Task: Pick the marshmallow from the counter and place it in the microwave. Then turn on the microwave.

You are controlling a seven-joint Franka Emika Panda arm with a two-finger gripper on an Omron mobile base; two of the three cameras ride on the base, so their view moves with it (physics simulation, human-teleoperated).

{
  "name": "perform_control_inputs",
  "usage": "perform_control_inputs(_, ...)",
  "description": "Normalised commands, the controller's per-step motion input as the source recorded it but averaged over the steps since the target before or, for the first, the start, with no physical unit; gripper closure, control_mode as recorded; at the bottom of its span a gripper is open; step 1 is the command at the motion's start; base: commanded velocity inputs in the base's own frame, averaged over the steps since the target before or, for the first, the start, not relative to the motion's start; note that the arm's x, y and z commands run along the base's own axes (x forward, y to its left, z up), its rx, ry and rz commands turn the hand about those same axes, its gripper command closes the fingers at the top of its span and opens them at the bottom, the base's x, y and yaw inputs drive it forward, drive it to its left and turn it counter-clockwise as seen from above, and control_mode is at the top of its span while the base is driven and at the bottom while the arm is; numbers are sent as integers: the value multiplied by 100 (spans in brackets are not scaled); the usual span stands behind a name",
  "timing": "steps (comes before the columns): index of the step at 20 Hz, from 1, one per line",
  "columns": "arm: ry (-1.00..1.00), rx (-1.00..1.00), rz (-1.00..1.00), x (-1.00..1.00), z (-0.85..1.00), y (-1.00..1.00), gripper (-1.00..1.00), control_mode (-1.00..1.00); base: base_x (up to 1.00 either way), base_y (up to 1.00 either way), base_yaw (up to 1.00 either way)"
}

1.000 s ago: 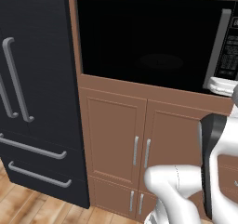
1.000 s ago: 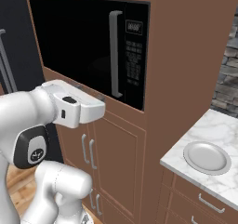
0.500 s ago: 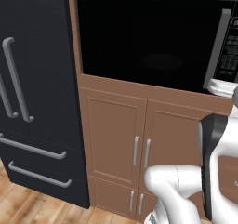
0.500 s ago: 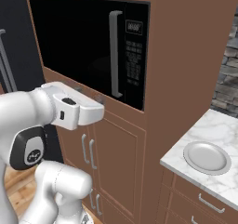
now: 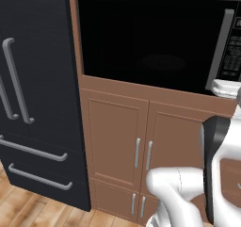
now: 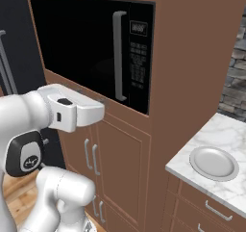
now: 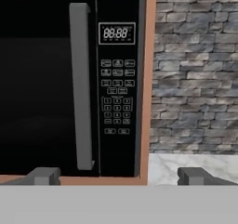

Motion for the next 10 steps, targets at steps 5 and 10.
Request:
perform_control_inputs(5,-14,-5,0,1,-50,-2,-100,-100,0,0,0)
perform_control_inputs(10,-13,-5,0,15,-47,-1,-100,-100,0,0,0)
